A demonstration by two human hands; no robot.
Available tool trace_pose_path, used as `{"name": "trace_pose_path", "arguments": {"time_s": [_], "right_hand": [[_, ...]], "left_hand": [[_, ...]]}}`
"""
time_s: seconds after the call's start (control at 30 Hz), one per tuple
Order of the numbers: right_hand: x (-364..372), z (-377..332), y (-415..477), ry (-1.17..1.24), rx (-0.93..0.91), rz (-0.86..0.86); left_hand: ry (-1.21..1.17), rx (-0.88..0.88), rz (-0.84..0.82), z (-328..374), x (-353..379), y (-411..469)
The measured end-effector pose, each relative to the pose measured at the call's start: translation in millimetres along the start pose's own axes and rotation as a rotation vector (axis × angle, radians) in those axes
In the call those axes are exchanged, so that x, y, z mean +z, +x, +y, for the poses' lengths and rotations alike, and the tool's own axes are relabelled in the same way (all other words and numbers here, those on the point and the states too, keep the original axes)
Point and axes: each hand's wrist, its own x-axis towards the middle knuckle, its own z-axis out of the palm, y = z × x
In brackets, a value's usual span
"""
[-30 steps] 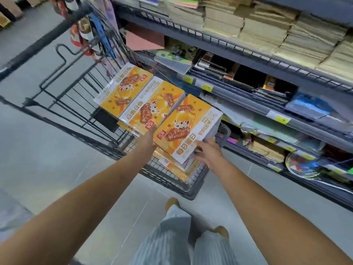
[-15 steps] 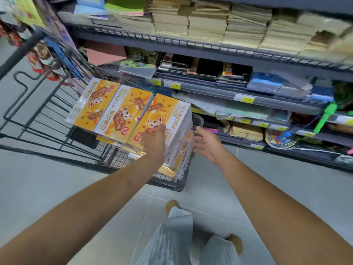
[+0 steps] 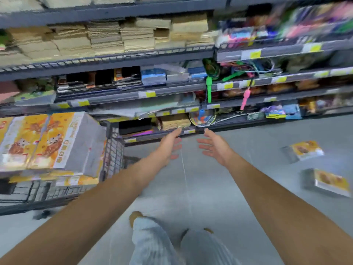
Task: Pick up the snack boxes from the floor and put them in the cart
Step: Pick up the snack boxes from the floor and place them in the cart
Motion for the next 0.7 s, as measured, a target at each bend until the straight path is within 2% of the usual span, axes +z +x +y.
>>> {"name": "trace_pose_path", "arguments": {"time_s": [0.1,0.13,0.3,0.53,0.7], "right_hand": [[-84.2,1.4,-22.1,0.055,-0.023,0.095],[-88.3,1.1,-23.0,0.062,-0.022,0.09],[-218.7,18.3,-52.8,0.21,-0.023,0.255],[-334.7,47.9,-72.6,0.393,0.006,0.431],[-436.1,60.3,-73.7,0.478,0.014,0.571]], "left_hand": [[0.186,-0.004,-0.141,-5.9,81.5,-3.7],[0.219,0.007,-0.148,-6.4,85.4,-3.3],[0.463,0.124,-0.271,-14.7,219.3,-13.8],[0.688,0.136,-0.46,-23.9,351.0,-3.3],[0.788,0.104,-0.578,-21.5,470.5,18.0]]}}
